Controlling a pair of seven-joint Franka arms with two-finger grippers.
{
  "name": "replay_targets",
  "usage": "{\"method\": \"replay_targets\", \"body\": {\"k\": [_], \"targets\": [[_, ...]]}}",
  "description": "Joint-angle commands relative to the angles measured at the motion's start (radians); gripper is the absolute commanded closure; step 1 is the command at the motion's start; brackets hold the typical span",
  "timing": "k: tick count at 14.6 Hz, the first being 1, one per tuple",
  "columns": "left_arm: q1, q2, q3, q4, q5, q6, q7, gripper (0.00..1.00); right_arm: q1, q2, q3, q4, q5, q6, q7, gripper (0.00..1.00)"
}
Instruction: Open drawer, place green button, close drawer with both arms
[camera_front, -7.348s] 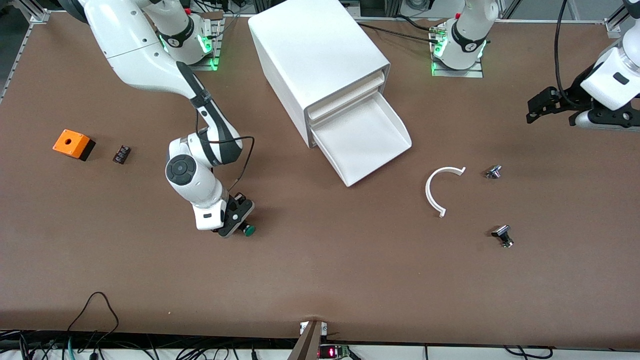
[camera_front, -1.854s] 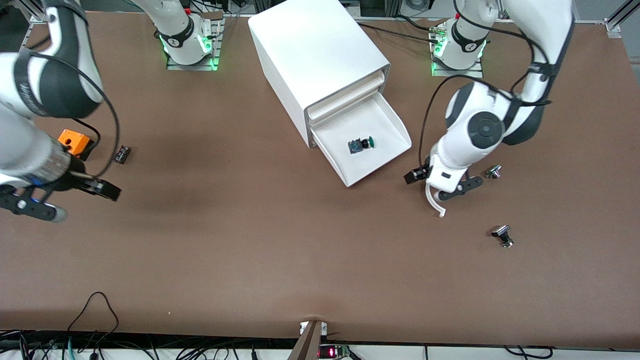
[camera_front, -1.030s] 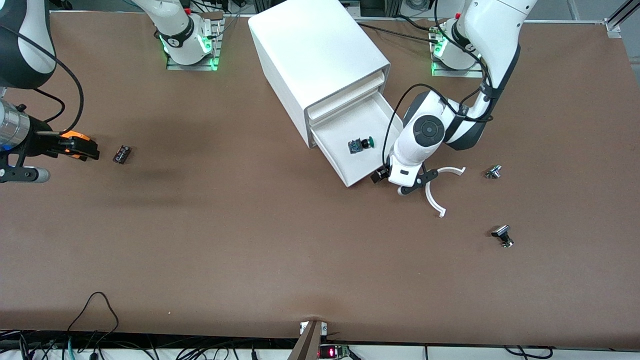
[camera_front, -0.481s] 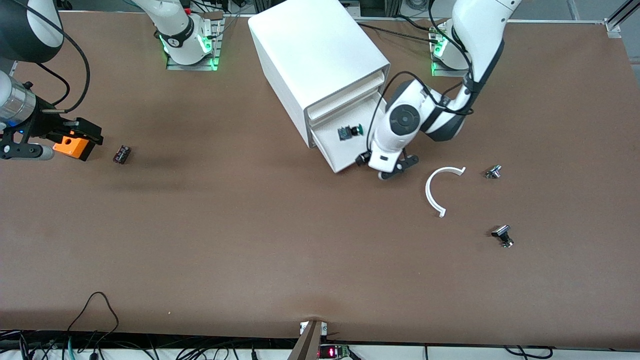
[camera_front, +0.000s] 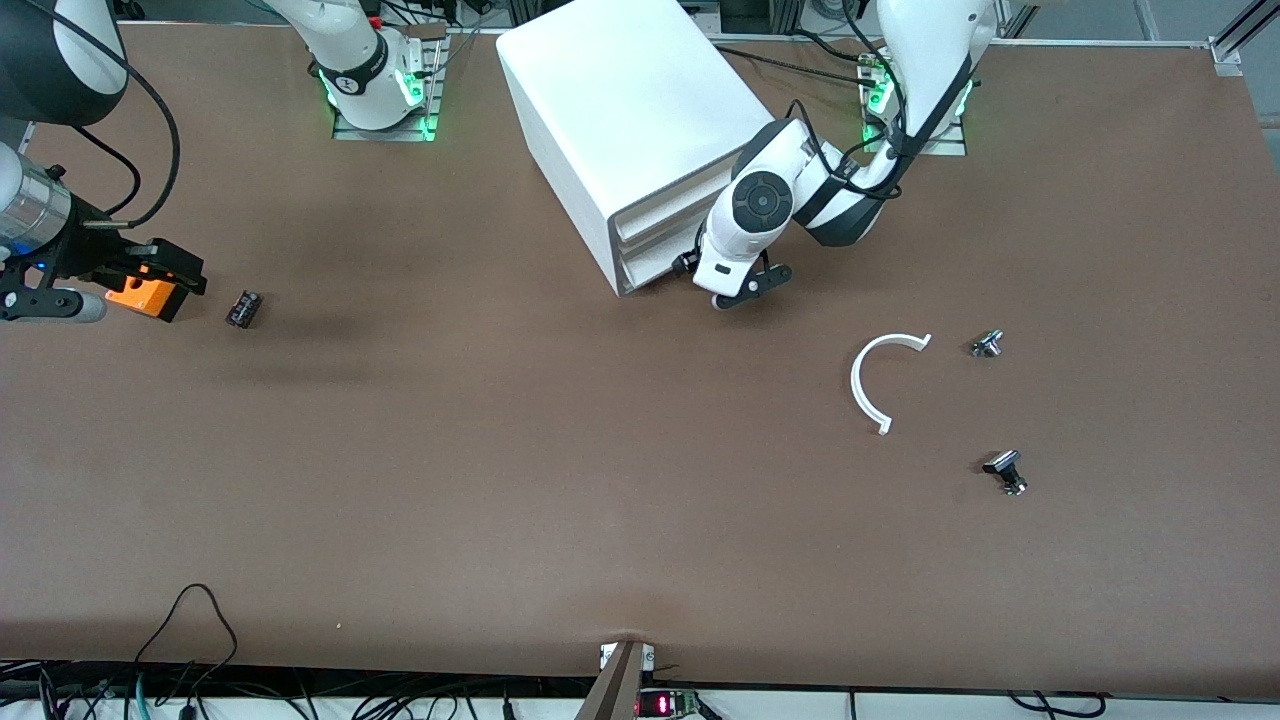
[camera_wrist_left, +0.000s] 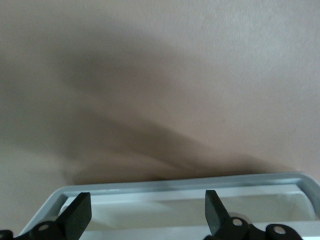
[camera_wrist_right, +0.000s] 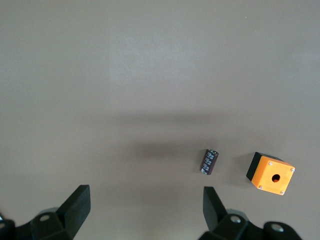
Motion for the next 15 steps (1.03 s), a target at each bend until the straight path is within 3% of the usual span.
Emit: {"method": "replay_targets", "body": {"k": [1,6,10,15], "targets": [[0.007,-0.041,-0.053,-0.043,-0.033,-0.012,0.014,0.0,-0.004,-0.014,-0.005,0.008,0.021,-0.006,-0.013,0.0],[0.019,-0.041,-0.078,-0.058,-0.033,-0.011,0.017,0.0,-0.005,-0.011,-0.017,0.015,0.019,-0.006,-0.016,0.0],[0.097,-0.081,-0.067,-0.068,-0.03,0.004,0.018,0.0,-0.004,-0.01,-0.017,0.032,0.019,-0.006,-0.016,0.0],[0.356,-0.219,-0.067,-0.028,-0.021,0.009,0.02,0.0,-0.004,-0.01,-0.015,0.034,0.019,-0.009,-0.017,0.0]]}}
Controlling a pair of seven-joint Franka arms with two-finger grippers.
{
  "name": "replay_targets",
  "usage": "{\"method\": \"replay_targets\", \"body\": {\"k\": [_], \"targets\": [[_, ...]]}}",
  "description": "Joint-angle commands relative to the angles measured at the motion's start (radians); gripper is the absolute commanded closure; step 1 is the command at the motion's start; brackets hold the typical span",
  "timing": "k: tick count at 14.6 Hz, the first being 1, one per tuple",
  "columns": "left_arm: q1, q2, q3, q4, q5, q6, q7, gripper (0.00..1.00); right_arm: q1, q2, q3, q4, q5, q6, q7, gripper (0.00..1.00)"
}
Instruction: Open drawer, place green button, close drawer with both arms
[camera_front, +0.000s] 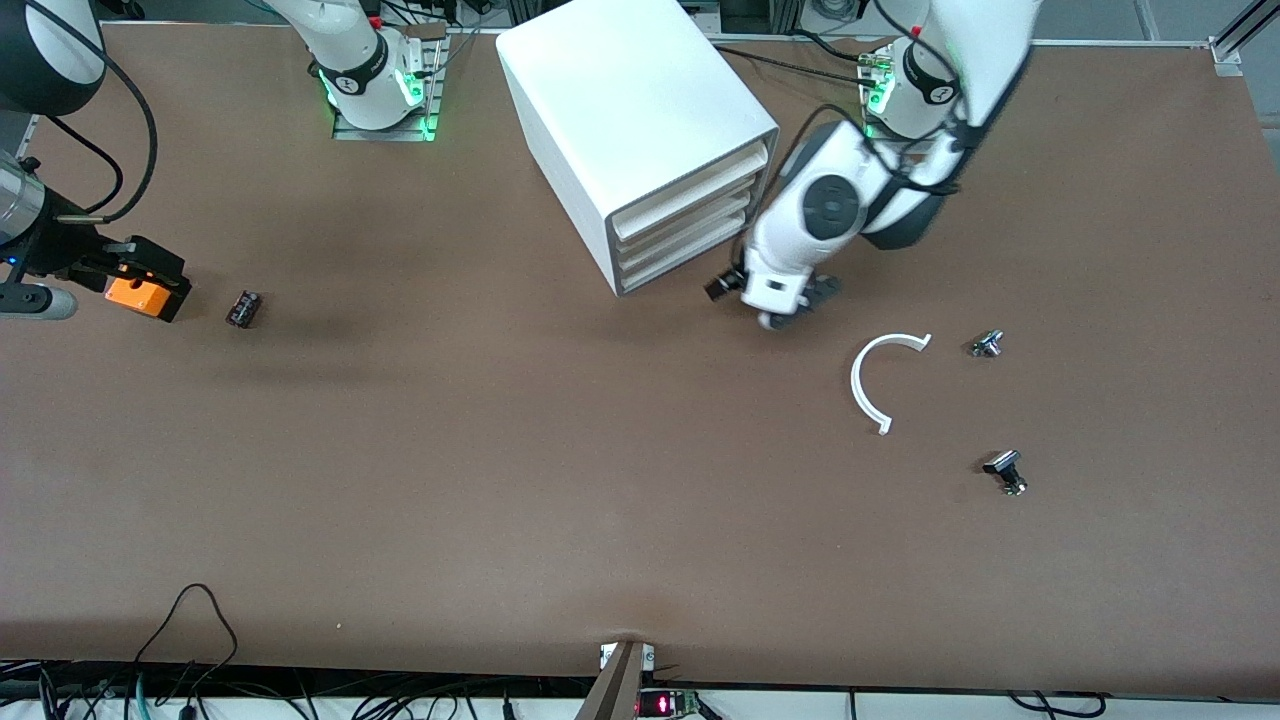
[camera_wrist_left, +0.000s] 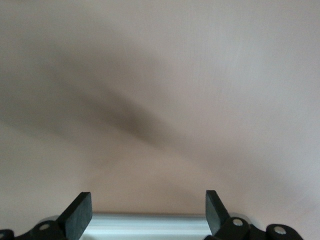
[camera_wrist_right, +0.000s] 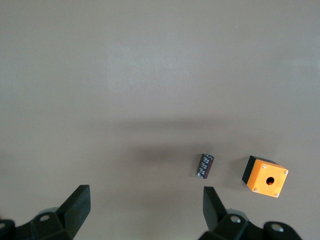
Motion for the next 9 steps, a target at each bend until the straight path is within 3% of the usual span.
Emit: {"method": "replay_targets", "body": {"k": [1,4,6,9], "targets": [[0.119,-0.115,-0.007,0.015,-0.015,-0.023,0.021,0.0,-0.003,-0.008,0.0,0.007,0.019,-0.009,-0.016,0.0],[0.147,-0.222,0.095,0.032,-0.014,-0.137,0.235,0.0,-0.003,-0.009,0.0,0.009,0.019,-0.009,-0.018,0.0],[0.152,-0.29,0.183,0.102,-0.015,-0.311,0.483,0.0,-0.003,-0.008,0.0,0.009,0.019,-0.009,-0.02,0.0],[0.15,-0.356,0.298,0.243,-0.012,-0.529,0.706,0.0,-0.003,-0.009,0.0,0.009,0.019,-0.009,-0.02,0.0]]}}
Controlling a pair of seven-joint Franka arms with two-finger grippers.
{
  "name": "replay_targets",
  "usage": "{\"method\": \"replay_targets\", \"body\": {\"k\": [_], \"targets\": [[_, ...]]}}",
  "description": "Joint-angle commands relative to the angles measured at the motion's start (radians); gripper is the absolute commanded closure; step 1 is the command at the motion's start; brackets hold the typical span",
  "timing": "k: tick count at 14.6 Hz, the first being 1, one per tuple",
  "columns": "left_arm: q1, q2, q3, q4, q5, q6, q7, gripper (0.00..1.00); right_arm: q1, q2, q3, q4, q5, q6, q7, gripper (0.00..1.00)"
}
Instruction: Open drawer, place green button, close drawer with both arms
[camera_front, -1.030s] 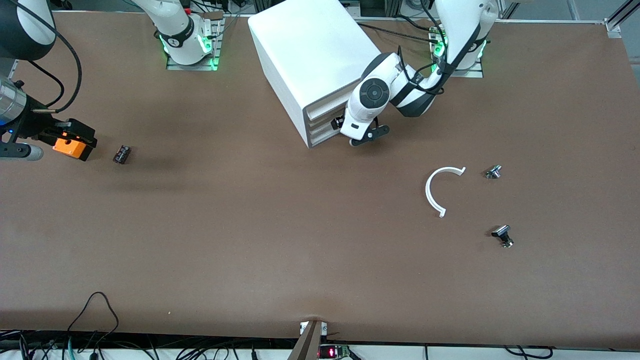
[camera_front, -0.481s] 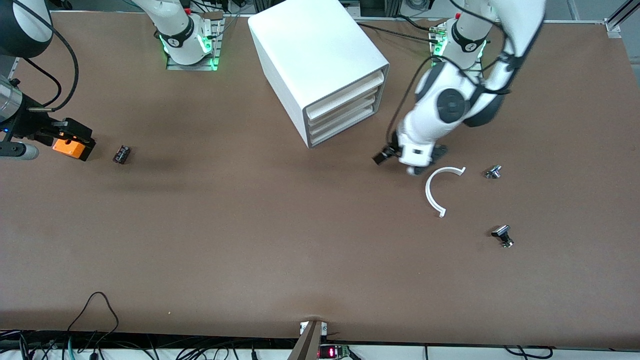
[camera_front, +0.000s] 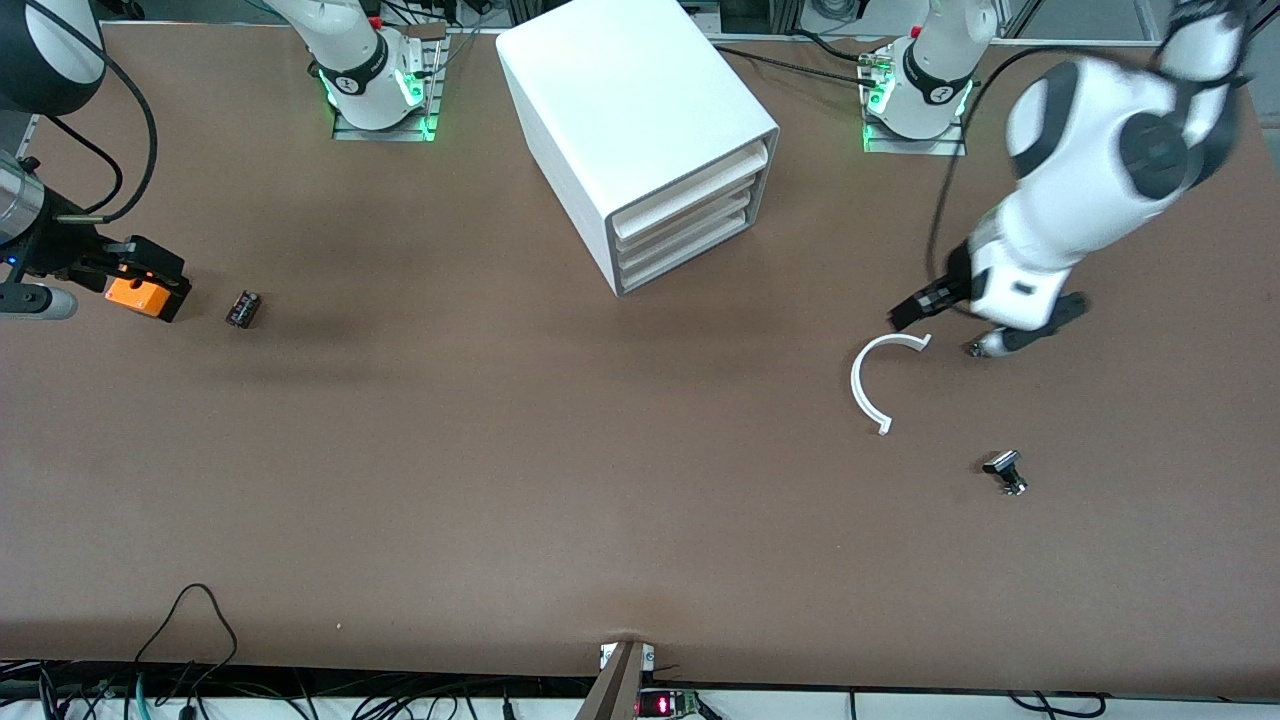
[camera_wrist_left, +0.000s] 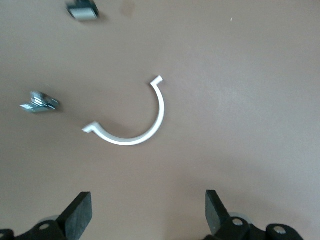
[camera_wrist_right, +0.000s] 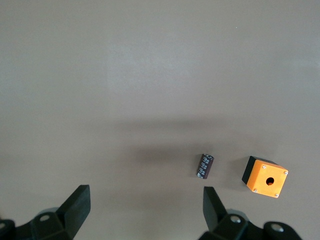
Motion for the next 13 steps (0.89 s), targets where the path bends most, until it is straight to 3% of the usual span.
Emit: {"method": "replay_targets", "body": {"k": [1,3,6,13], "targets": [[-0.004,-0.067,0.096,0.117,-0.012,-0.171,0.239,0.0,-0.004,-0.009,0.0,0.008,0.018,-0.009,-0.018,0.0],[-0.006,-0.085,0.151,0.188,0.041,-0.254,0.315,0.0,-0.004,-0.009,0.0,0.009,0.019,-0.009,-0.019,0.0],[-0.018,-0.085,0.124,0.217,0.213,-0.368,0.309,0.0,-0.004,-0.009,0.0,0.009,0.019,-0.009,-0.018,0.0],[-0.021,-0.058,0.092,0.249,0.23,-0.376,0.321,0.0,-0.004,-0.009,0.0,0.009,0.019,-0.009,-0.019,0.0]]}}
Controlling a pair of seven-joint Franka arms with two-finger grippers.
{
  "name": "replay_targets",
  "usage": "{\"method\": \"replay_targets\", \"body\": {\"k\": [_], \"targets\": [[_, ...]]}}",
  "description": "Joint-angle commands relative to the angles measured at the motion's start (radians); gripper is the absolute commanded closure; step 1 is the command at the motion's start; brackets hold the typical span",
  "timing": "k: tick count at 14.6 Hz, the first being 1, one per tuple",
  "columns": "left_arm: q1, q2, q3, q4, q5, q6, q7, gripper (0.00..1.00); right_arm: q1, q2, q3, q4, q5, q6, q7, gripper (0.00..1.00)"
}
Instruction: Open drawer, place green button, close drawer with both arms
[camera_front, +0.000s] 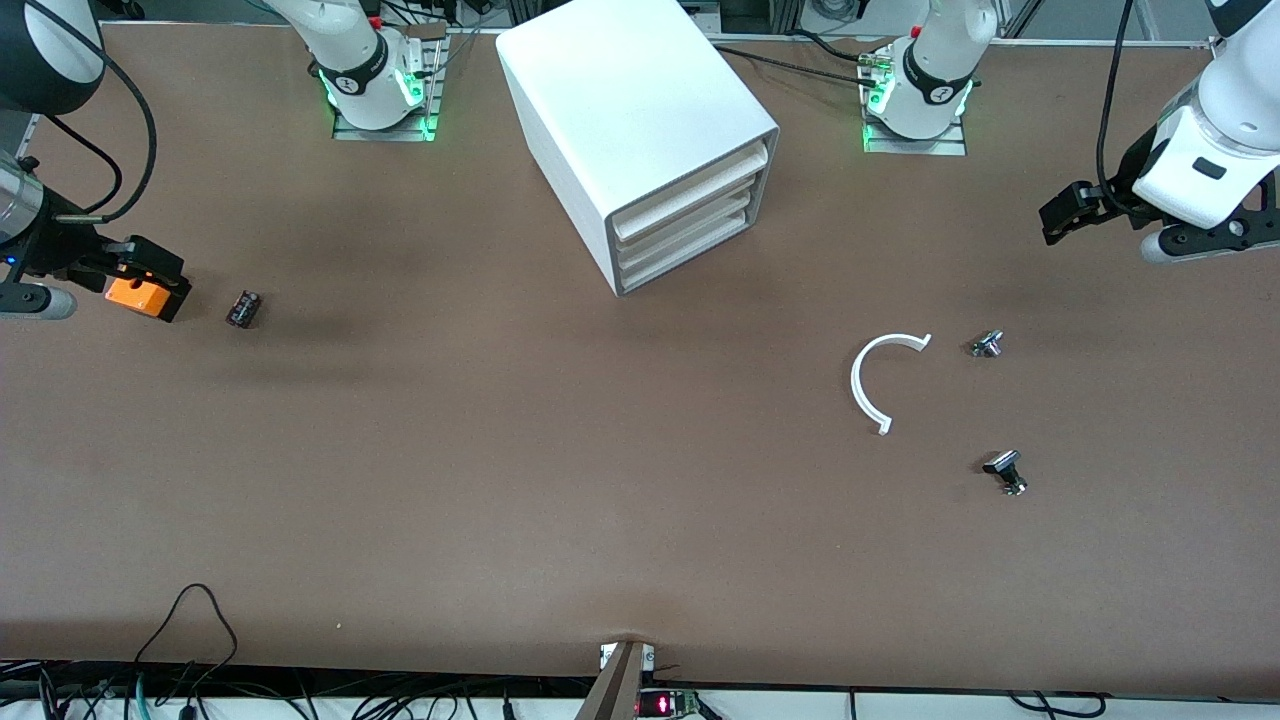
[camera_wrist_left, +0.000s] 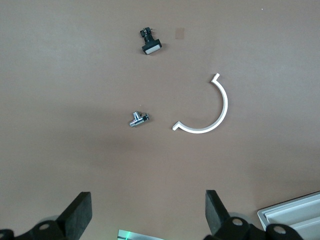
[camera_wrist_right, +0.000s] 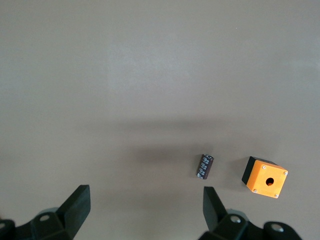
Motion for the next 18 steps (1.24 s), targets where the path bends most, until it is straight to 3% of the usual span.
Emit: {"method": "replay_targets", "body": {"k": [1,18], "targets": [[-0.004,0.034,-0.008,0.06,0.024,-0.021,0.02,0.0,-0.004,-0.009,0.0,0.008,0.019,-0.009,-0.019,0.0],[-0.002,0.042,-0.011,0.078,0.013,-0.036,0.009,0.0,-0.004,-0.008,-0.002,0.018,0.019,-0.046,-0.077,0.0]]}}
